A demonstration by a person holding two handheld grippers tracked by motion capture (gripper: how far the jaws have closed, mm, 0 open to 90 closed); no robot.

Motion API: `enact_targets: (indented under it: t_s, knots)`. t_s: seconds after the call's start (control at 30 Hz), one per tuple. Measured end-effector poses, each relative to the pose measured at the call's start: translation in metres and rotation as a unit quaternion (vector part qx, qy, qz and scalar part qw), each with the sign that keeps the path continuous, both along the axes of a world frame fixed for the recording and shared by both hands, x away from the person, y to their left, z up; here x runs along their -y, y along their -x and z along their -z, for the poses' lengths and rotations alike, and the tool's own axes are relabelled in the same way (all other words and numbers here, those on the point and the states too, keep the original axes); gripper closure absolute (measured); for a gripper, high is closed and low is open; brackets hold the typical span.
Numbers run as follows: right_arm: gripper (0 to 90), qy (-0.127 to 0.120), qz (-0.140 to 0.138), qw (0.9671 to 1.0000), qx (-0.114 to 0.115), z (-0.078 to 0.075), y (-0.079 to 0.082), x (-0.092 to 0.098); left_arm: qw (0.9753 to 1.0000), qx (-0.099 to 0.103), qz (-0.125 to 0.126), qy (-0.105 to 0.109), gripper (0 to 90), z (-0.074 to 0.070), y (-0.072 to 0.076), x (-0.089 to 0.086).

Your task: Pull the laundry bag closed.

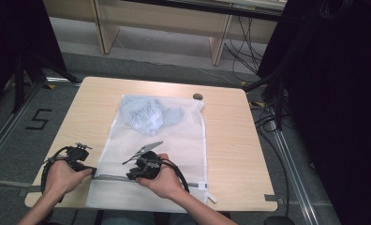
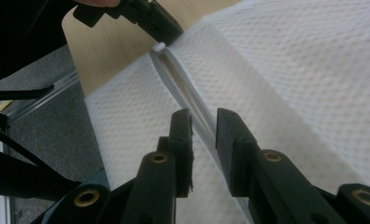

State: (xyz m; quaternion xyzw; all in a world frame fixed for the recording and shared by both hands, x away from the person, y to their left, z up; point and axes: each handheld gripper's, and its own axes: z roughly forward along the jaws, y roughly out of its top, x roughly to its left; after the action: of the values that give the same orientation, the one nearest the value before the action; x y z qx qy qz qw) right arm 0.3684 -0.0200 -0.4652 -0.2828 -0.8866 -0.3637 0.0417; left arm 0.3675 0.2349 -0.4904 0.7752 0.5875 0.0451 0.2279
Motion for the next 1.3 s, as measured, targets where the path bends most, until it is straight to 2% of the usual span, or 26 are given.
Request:
enact_targets:
  t_s: [0.07, 0.37, 0.4, 0.5, 0.53, 0.6, 0.97, 1.0, 1.17, 1.3]
  knots:
    - [76.8, -0.003, -0.011, 0.9999, -0.001, 0.003, 0.000, -0.008, 1.0000, -0.002, 0.001, 0.001, 90.0, 0.000, 0.000, -0.001]
    - [76.2, -0.004, -0.026, 0.9996, 0.008, 0.010, -0.003, -0.038, 1.0000, -0.005, 0.000, 0.001, 90.0, 0.000, 0.000, 0.000]
    - [76.1, -0.006, -0.022, 0.9997, -0.001, 0.009, -0.002, -0.041, 1.0000, -0.006, -0.001, 0.000, 90.0, 0.000, 0.000, 0.000]
    - [75.7, -0.007, -0.037, 0.9991, 0.017, 0.013, -0.006, -0.050, 1.0000, -0.007, 0.001, 0.000, 90.0, 0.000, 0.000, 0.000]
    - [75.7, -0.007, -0.037, 0.9991, 0.017, 0.013, -0.006, -0.050, 1.0000, -0.007, 0.001, 0.000, 90.0, 0.000, 0.000, 0.000]
    - [75.3, -0.006, -0.034, 0.9994, 0.007, 0.014, -0.005, -0.054, 1.0000, -0.008, 0.001, 0.002, 90.0, 0.000, 0.001, -0.001]
    - [74.1, -0.004, -0.041, 0.9992, -0.003, 0.023, -0.010, -0.079, 0.9999, -0.008, 0.000, 0.006, 90.0, 0.000, 0.001, -0.002]
    - [74.0, -0.005, -0.039, 0.9992, -0.011, 0.025, -0.010, -0.082, 0.9999, -0.008, 0.000, 0.006, 90.0, 0.000, 0.001, -0.002]
    - [73.6, -0.001, -0.038, 0.9991, -0.017, 0.030, -0.010, -0.087, 1.0000, -0.007, 0.001, 0.006, 90.0, 0.000, 0.002, -0.003]
    - [72.6, -0.008, -0.034, 0.9991, -0.025, 0.030, -0.013, -0.090, 1.0000, -0.007, 0.001, 0.006, 90.0, 0.000, 0.002, -0.003]
